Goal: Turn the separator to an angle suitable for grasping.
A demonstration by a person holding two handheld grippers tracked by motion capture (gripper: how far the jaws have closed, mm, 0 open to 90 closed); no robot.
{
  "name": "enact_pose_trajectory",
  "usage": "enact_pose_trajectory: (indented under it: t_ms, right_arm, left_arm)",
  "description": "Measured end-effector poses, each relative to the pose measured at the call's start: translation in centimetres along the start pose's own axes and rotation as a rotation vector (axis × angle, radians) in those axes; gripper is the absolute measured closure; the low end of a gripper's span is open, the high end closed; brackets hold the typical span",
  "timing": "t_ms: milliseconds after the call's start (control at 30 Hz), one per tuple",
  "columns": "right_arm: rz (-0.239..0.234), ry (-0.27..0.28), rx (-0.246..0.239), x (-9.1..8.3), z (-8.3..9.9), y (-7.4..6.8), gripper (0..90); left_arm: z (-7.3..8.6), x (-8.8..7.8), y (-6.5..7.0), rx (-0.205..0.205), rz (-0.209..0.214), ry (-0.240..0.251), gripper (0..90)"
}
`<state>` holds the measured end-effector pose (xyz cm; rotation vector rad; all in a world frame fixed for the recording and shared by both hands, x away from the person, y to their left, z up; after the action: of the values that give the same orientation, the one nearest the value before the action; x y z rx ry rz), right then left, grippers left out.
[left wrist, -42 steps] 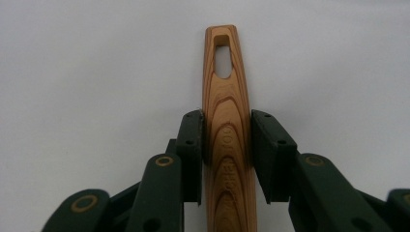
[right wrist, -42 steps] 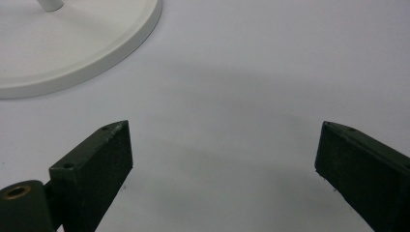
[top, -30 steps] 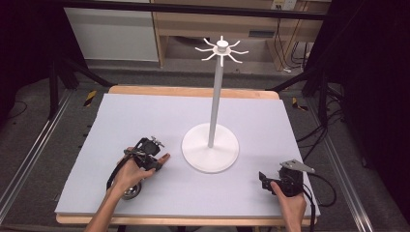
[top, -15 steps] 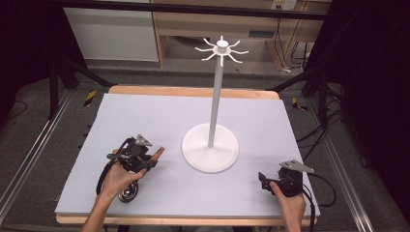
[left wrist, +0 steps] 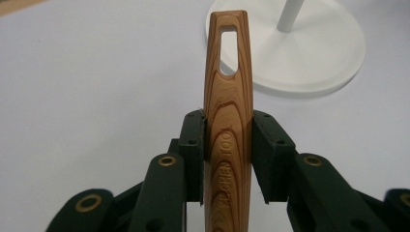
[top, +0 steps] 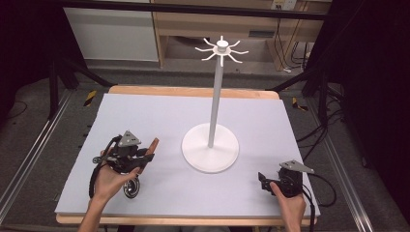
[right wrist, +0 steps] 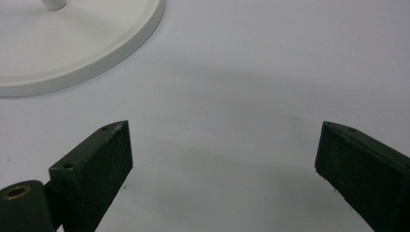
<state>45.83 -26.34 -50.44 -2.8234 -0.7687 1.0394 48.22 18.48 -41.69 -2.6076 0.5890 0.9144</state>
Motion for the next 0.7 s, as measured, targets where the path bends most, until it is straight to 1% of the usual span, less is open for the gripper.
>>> enact_pose_trajectory:
  t_ms: [133, 167, 200, 300, 333, 367, 400, 433, 467, 600, 633, 667, 700]
  right_arm:
    - [-0.005, 0.0, 0.002, 0.0, 0.0, 0.0, 6.7]
    - [-0.006, -0.001, 0.004, 0.0, 0.0, -0.1, 6.7]
    - [-0.006, -0.001, 0.004, 0.0, 0.0, -0.1, 6.7]
    - [-0.004, 0.0, 0.004, 0.0, 0.0, -0.1, 6.7]
    - [-0.004, 0.0, 0.004, 0.0, 0.0, -0.1, 6.7]
    - [-0.003, -0.001, 0.004, -0.1, 0.0, -0.1, 6.7]
    - [-0.003, -0.001, 0.004, -0.1, 0.0, -0.1, 6.7]
    - [-0.004, 0.001, 0.005, 0.0, 0.0, -0.1, 6.6]
    - [-0.004, 0.001, 0.005, 0.0, 0.0, -0.1, 6.6]
    - [-0.001, 0.001, 0.004, 0.0, -0.1, -0.1, 6.7]
    - [-0.001, 0.001, 0.004, 0.0, -0.1, -0.1, 6.7]
    - [-0.001, 0.001, 0.004, 0.0, -0.1, -0.1, 6.7]
    - [-0.005, 0.005, 0.01, 0.0, -0.1, -0.1, 6.7]
  left_arm:
    - [-0.3, -0.6, 0.0, -0.011, -0.005, 0.045, 67.5]
    - [-0.4, -0.8, 0.0, -0.014, -0.014, 0.067, 67.5]
    - [-0.4, -0.8, 0.0, -0.014, -0.014, 0.067, 67.5]
    - [-0.5, -1.1, 0.0, -0.024, -0.03, 0.109, 67.5]
    - [-0.5, -1.1, 0.0, -0.024, -0.03, 0.109, 67.5]
    - [-0.6, -1.2, -0.1, -0.031, -0.035, 0.128, 67.5]
    - [-0.6, -1.2, -0.1, -0.031, -0.035, 0.128, 67.5]
    - [-0.7, -1.3, -0.1, -0.043, -0.04, 0.155, 67.6]
    - [-0.7, -1.3, -0.1, -0.043, -0.04, 0.155, 67.5]
    - [-1.1, -2.0, -0.1, -0.079, -0.03, 0.213, 67.5]
    - [-1.3, -2.4, -0.2, -0.107, -0.024, 0.247, 67.6]
    - [-1.3, -2.4, -0.2, -0.107, -0.024, 0.247, 67.6]
    - [-1.4, -2.7, -0.3, -0.125, -0.019, 0.269, 67.5]
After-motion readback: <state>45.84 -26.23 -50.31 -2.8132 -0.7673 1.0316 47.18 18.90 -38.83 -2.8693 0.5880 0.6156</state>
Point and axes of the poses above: each handheld gripper's, and its own axes: x roughly forward along the jaws, z roughly out of its underside, y roughly to its right, the point moved 5 cm from there along x, roughly forward along the jaws, and after that the axes turned 14 degrees about -z, right-handed, at the moved point
